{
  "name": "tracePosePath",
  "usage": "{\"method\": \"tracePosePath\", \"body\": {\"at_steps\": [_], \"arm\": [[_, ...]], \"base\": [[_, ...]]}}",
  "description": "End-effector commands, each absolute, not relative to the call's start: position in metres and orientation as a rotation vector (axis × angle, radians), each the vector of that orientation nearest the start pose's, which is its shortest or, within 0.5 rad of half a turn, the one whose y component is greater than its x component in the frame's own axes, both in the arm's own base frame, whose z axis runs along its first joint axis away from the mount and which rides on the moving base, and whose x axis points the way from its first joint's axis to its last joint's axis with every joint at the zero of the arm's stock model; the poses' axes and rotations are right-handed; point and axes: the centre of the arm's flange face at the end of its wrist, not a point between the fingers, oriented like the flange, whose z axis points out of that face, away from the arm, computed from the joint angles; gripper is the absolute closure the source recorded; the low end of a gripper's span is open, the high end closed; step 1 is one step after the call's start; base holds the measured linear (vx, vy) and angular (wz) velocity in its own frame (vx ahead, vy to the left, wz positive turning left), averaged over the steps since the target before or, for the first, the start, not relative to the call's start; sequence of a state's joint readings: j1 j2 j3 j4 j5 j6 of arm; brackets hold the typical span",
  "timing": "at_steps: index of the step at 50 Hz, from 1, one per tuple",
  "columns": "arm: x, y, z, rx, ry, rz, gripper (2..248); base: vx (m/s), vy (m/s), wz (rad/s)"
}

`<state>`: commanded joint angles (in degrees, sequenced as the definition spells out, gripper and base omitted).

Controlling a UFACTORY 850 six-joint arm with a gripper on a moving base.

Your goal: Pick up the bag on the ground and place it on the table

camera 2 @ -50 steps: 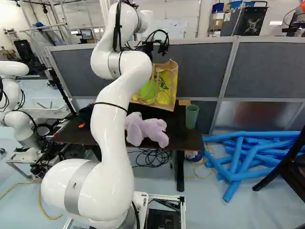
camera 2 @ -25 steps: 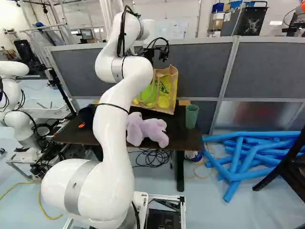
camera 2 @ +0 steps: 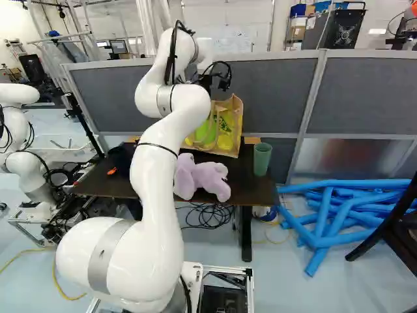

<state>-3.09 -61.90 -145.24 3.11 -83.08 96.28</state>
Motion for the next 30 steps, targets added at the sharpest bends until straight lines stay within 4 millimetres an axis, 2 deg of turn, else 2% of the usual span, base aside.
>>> {"method": "tracePosePath", "body": {"at_steps": [11, 30], "arm": [[0.788, -0.038, 0.542, -2.006, 2.38, 0.074, 229], [0.789, -0.038, 0.54, -2.007, 2.382, 0.077, 226]], "base": [[0.0, 0.0, 0.0], [0.0, 0.0, 0.0]]}}
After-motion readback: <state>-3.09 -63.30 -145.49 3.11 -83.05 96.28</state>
